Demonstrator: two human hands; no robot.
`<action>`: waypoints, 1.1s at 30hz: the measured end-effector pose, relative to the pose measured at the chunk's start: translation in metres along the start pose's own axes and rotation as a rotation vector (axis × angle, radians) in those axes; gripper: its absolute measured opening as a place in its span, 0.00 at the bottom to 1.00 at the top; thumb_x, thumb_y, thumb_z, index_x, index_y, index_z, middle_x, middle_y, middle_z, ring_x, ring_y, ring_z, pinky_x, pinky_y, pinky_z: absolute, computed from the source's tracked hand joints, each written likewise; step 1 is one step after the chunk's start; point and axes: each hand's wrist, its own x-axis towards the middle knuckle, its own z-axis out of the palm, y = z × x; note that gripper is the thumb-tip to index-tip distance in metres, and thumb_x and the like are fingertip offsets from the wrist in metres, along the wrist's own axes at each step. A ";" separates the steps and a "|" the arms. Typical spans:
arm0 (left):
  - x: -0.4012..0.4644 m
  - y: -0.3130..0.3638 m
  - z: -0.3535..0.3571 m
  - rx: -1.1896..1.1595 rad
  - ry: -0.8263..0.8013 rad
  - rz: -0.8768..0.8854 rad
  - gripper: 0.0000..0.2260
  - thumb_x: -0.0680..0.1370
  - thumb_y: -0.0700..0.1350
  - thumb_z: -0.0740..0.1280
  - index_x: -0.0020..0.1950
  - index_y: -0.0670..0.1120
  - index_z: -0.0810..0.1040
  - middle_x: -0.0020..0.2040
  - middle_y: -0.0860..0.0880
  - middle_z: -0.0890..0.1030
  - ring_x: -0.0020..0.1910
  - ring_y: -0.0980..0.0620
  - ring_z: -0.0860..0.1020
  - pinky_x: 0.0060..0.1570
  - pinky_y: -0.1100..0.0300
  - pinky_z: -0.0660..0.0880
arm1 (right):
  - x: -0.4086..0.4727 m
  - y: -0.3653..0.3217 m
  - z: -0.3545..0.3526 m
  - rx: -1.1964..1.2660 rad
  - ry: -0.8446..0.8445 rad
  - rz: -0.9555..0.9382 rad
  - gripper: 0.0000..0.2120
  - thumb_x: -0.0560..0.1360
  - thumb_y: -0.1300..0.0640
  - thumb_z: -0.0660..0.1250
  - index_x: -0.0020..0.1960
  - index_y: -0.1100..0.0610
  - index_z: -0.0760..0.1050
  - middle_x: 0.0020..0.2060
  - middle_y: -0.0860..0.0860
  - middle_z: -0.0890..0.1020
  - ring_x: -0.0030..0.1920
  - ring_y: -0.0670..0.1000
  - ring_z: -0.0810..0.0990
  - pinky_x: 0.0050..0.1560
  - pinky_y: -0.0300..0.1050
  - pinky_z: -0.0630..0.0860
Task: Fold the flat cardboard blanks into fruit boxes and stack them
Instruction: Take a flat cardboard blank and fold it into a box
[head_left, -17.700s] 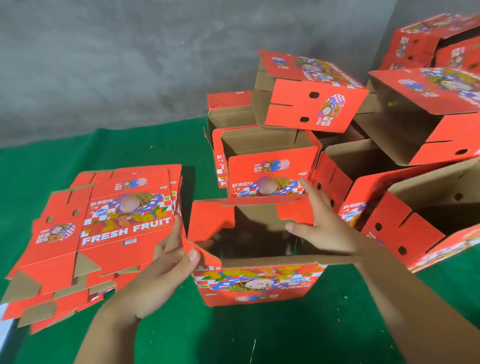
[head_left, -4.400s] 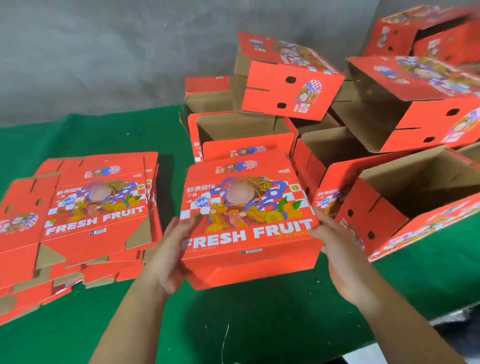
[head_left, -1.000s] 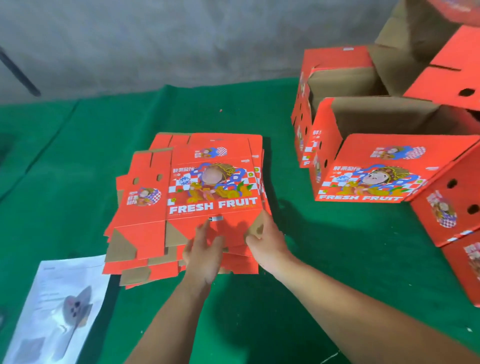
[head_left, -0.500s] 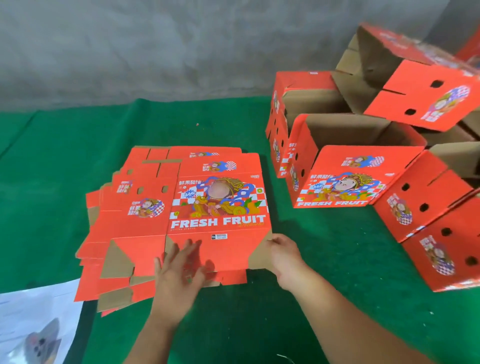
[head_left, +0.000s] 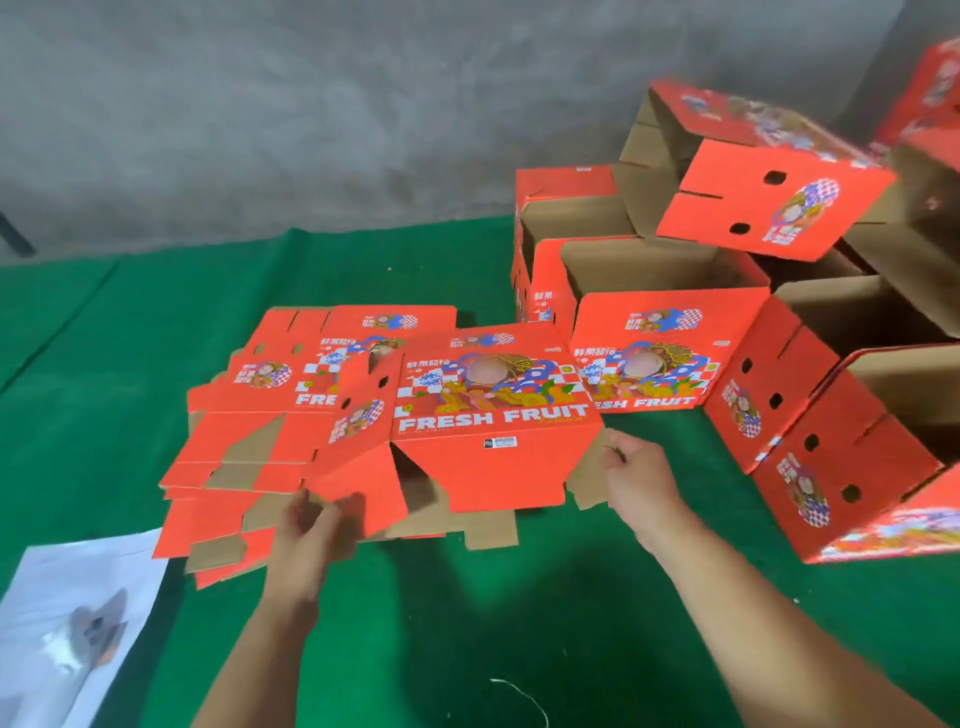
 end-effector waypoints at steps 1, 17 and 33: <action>-0.012 -0.002 0.005 -0.035 -0.020 -0.046 0.17 0.73 0.54 0.72 0.56 0.44 0.79 0.48 0.45 0.85 0.45 0.45 0.80 0.45 0.53 0.76 | -0.002 -0.004 -0.005 -0.062 -0.023 -0.068 0.12 0.83 0.61 0.60 0.53 0.52 0.82 0.36 0.50 0.78 0.32 0.52 0.71 0.34 0.46 0.65; -0.091 0.027 0.100 -0.090 0.018 -0.040 0.24 0.61 0.63 0.70 0.48 0.48 0.72 0.42 0.49 0.79 0.43 0.48 0.76 0.47 0.51 0.69 | -0.006 -0.004 -0.105 -0.251 -0.199 -0.391 0.21 0.84 0.60 0.60 0.74 0.44 0.74 0.67 0.43 0.78 0.52 0.42 0.77 0.52 0.39 0.71; -0.100 0.111 0.107 -0.088 0.427 0.518 0.23 0.80 0.63 0.54 0.41 0.46 0.76 0.38 0.49 0.77 0.38 0.61 0.74 0.41 0.71 0.68 | 0.013 -0.057 -0.133 0.392 -0.117 -0.313 0.07 0.76 0.47 0.69 0.51 0.40 0.85 0.45 0.45 0.88 0.46 0.49 0.87 0.39 0.43 0.82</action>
